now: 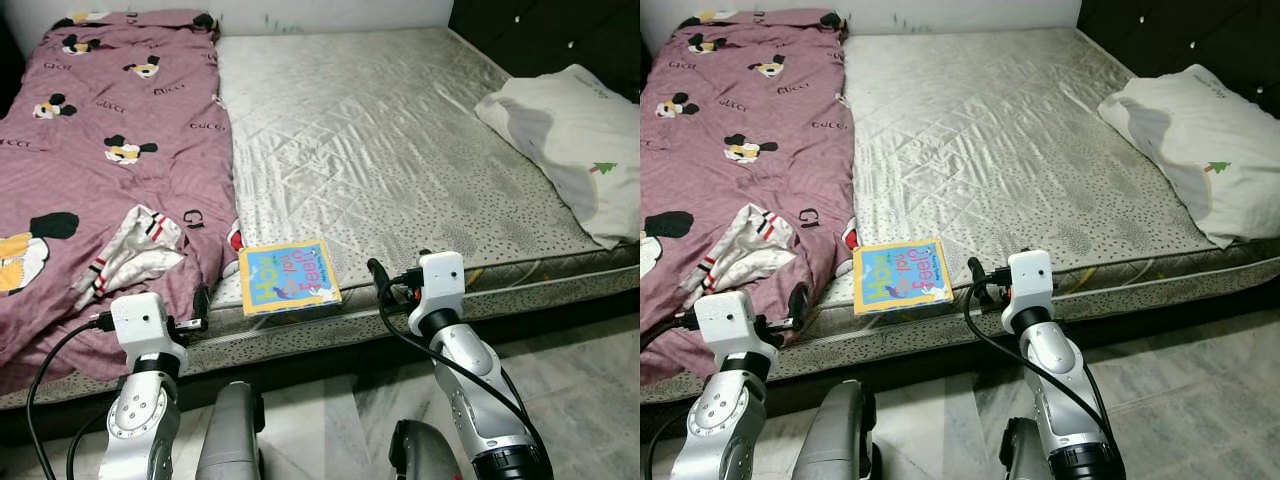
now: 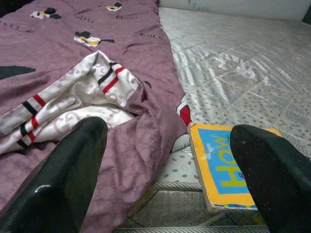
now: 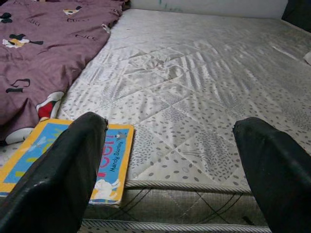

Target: Clean up the room

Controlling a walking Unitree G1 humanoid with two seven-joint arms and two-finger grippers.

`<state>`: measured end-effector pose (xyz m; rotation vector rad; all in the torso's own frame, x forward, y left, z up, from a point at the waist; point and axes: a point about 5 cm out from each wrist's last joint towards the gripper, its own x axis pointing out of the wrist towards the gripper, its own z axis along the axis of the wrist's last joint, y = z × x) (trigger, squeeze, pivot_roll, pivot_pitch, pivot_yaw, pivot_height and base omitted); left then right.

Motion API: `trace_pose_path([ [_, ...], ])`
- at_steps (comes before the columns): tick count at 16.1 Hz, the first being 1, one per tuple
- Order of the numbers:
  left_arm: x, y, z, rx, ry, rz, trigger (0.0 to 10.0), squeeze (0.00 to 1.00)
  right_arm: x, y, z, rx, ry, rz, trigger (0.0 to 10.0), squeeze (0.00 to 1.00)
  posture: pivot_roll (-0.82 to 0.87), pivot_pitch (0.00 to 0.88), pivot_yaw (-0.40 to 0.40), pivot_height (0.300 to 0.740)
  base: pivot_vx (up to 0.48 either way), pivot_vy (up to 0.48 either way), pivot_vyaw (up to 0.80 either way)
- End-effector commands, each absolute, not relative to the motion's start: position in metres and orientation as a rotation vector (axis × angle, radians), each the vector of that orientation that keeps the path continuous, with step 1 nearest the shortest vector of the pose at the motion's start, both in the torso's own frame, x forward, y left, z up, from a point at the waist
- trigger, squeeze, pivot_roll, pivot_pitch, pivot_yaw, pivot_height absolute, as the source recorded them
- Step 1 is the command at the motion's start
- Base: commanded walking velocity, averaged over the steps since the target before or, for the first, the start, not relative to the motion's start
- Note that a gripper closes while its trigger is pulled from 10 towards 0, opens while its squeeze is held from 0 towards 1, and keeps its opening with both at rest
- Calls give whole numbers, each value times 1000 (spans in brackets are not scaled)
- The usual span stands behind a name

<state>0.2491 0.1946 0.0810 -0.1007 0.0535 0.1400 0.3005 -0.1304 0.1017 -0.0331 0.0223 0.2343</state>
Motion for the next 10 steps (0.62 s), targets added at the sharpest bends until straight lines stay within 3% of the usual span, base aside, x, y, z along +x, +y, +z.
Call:
trace_pose_path([
  [1, 248, 193, 79, -104, 59, 133, 10000, 0, 300, -132, 99, -28, 30, 231, 10000, 0, 37, 81, -22, 585, 0, 0, 0],
  [8, 247, 194, 80, -104, 58, 135, 10000, 0, 299, -133, 96, -33, 39, 228, 10000, 0, 37, 92, -20, 585, 0, 0, 0],
  [10, 248, 194, 80, -103, 59, 133, 10000, 0, 299, -133, 96, -37, 40, 229, 10000, 0, 36, 93, -18, 585, 311, 0, 0],
])
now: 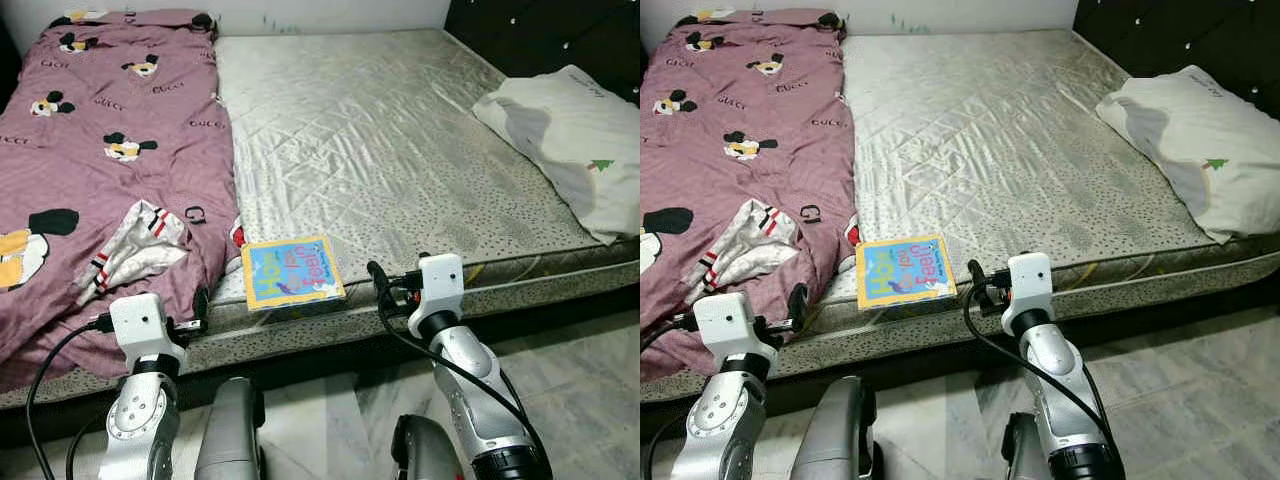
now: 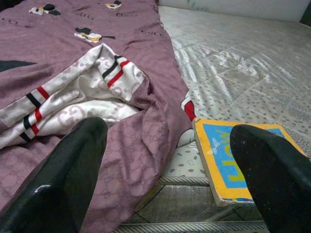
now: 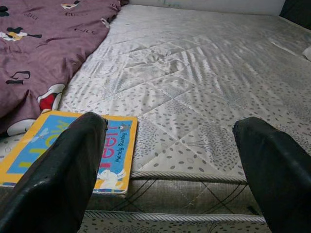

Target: Clean up the room

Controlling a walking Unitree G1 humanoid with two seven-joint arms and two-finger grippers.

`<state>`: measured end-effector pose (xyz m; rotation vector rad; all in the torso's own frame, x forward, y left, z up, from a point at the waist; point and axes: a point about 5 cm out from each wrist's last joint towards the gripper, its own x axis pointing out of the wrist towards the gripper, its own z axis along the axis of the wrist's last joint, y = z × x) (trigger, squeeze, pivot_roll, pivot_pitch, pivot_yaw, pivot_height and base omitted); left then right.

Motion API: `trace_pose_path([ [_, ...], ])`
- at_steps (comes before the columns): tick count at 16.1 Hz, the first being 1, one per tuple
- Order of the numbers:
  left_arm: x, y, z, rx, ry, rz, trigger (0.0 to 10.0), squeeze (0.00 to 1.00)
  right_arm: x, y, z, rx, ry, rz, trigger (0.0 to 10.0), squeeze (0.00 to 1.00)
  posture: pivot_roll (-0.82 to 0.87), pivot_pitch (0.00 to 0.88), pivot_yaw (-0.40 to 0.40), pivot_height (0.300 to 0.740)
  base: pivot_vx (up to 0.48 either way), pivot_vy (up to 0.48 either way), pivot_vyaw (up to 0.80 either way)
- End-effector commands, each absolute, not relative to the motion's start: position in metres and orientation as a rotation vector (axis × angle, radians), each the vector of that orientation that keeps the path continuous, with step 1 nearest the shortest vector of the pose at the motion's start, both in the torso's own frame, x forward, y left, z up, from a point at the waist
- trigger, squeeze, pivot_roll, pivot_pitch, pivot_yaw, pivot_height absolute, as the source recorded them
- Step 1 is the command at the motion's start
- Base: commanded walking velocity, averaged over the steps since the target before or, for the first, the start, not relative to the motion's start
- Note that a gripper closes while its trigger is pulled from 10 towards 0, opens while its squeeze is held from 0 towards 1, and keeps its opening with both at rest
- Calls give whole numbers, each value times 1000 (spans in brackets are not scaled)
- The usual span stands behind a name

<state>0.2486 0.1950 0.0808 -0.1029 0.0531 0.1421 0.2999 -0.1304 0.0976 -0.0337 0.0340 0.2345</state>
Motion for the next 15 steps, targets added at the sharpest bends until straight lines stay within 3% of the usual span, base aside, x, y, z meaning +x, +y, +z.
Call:
trace_pose_path([
  [1, 248, 194, 80, -102, 59, 132, 10000, 0, 299, -133, 96, -41, 40, 229, 10000, 0, 36, 93, -18, 585, 244, 0, 0],
  [13, 250, 194, 80, -101, 58, 125, 10000, 0, 301, -133, 97, -44, 34, 228, 10000, 0, 34, 97, -18, 585, 333, 0, 0],
  [15, 251, 194, 78, -117, 73, 137, 10000, 0, 301, -133, 97, -44, 33, 227, 10000, 0, 34, 95, -17, 585, 0, 0, 0],
])
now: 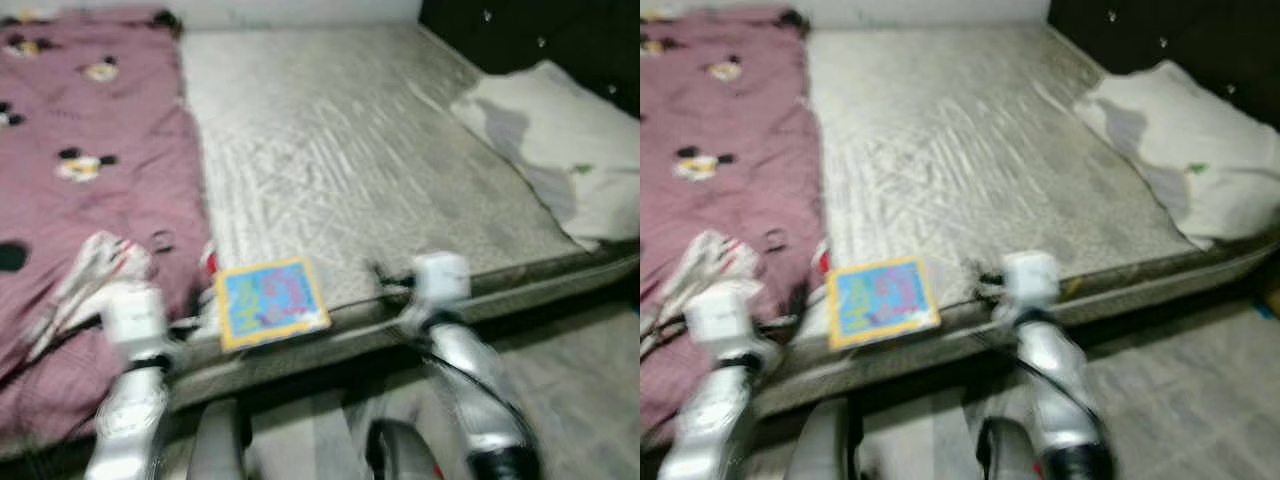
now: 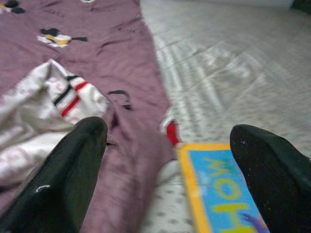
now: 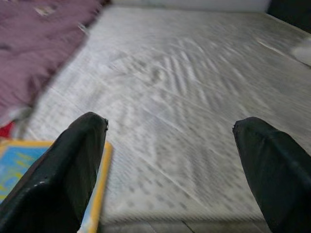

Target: Clean up the room

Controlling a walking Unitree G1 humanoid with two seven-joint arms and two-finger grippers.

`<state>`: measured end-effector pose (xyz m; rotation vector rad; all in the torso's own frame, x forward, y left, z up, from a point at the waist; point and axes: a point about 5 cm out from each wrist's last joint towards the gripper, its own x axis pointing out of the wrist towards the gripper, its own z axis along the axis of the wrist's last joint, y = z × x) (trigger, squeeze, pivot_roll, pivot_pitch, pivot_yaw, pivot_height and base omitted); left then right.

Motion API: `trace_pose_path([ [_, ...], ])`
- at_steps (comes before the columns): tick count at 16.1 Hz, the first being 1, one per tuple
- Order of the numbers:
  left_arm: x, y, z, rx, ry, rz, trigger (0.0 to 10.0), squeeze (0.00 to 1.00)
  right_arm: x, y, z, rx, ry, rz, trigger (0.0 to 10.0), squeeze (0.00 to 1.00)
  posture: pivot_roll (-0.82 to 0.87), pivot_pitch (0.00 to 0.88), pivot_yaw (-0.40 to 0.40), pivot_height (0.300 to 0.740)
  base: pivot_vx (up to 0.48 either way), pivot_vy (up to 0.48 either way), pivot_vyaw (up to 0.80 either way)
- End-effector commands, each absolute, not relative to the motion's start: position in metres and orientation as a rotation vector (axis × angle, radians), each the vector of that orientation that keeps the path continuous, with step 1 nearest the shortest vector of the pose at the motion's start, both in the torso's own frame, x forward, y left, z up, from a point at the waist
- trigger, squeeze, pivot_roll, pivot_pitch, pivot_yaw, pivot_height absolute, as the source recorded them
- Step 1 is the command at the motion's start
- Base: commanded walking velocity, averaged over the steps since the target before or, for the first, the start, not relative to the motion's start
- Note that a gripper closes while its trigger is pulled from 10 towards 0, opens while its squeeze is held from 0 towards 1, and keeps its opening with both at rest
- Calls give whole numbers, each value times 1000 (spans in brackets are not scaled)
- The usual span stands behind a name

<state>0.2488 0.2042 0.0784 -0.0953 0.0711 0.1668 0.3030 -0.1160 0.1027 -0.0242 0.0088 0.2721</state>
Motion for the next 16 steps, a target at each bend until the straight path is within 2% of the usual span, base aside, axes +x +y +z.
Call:
trace_pose_path([
  [1, 251, 196, 78, -106, 81, 159, 10000, 0, 301, -133, 96, -45, 33, 228, 10000, 0, 36, 95, -17, 585, 0, 0, 0],
  [5, 252, 202, 76, -96, 107, 235, 10000, 0, 300, -133, 96, -43, 31, 232, 10000, 0, 36, 95, -17, 585, 0, 0, 0],
  [9, 253, 210, 74, -89, 123, 302, 10000, 0, 300, -132, 97, -40, 22, 239, 10000, 0, 34, 94, -20, 555, 0, 0, 0],
  [10, 253, 220, 74, -104, 136, 391, 10000, 0, 300, -133, 97, -37, 25, 236, 10000, 0, 34, 95, -21, 555, 0, 0, 0],
  [13, 250, 235, 67, -135, 183, 507, 10000, 0, 301, -137, 95, -68, 36, 230, 10000, 0, 28, 97, -21, 555, 0, 0, 0],
  [16, 253, 239, 64, -133, 208, 525, 10000, 0, 300, -138, 94, -90, 41, 234, 10000, 0, 27, 98, -23, 555, 0, 0, 715],
])
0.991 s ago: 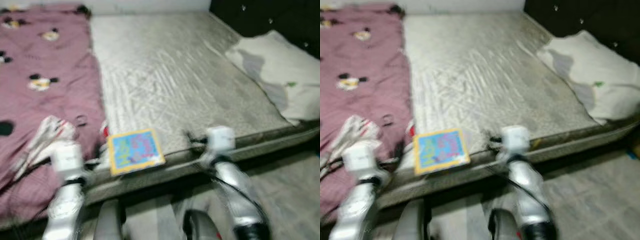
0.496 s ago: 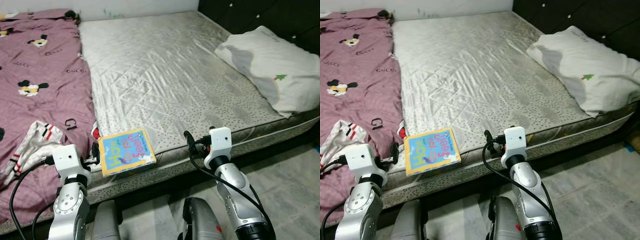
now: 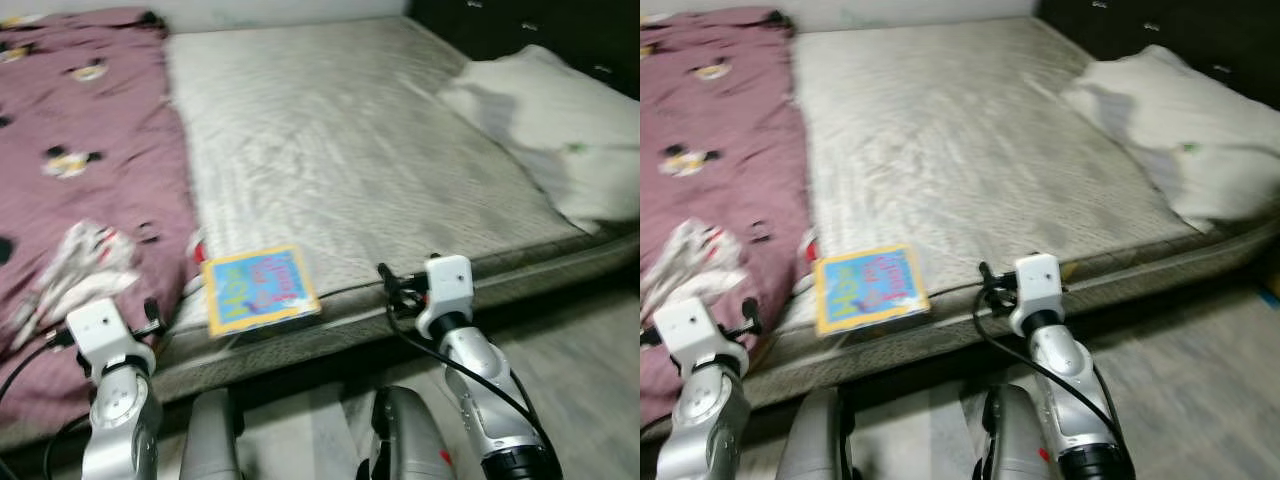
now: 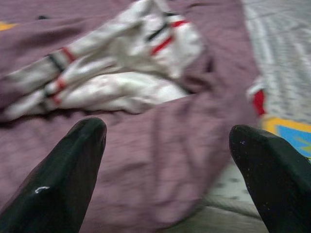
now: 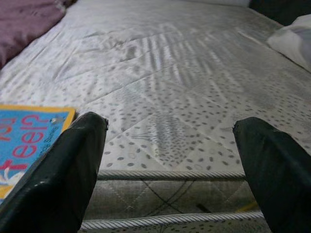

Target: Clean up the room

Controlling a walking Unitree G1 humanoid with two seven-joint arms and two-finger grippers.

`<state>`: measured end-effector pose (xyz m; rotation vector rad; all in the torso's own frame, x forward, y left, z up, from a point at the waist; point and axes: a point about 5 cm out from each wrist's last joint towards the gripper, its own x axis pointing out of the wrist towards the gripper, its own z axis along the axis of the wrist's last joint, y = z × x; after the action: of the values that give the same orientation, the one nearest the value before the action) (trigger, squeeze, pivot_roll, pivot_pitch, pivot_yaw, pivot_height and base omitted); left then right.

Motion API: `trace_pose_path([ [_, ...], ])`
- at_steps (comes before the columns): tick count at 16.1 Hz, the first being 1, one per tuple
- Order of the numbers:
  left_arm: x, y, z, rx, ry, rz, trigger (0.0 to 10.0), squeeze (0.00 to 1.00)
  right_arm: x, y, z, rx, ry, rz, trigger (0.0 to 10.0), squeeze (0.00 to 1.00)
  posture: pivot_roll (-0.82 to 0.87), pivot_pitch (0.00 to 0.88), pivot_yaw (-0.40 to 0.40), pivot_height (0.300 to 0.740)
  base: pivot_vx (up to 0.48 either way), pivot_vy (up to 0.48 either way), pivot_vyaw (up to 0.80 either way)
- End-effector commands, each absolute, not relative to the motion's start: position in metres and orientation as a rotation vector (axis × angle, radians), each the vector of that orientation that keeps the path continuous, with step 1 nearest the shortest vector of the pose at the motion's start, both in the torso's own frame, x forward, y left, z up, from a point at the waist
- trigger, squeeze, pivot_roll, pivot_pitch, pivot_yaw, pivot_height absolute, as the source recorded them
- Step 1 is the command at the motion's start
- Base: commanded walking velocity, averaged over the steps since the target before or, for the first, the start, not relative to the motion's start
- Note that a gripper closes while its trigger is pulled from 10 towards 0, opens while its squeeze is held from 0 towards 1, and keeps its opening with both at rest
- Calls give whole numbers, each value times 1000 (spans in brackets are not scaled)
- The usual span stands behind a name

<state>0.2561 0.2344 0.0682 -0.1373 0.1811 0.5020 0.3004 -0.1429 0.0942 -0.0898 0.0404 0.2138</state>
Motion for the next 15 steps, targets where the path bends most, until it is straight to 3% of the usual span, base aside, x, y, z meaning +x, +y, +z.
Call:
trace_pose_path([
  [1, 258, 239, 62, -147, 232, 520, 10000, 0, 300, -138, 94, -84, 40, 234, 10000, 0, 27, 98, -23, 555, 0, 0, 675],
  [12, 309, 215, 63, -138, 297, 247, 10000, 0, 297, -144, 98, -105, 21, 217, 10000, 0, -12, 103, -26, 555, 0, 0, 0],
  [15, 318, 207, 46, -145, 430, 126, 10000, 0, 297, -143, 99, -89, 22, 216, 10000, 0, -21, 104, -28, 555, 0, 0, 0],
])
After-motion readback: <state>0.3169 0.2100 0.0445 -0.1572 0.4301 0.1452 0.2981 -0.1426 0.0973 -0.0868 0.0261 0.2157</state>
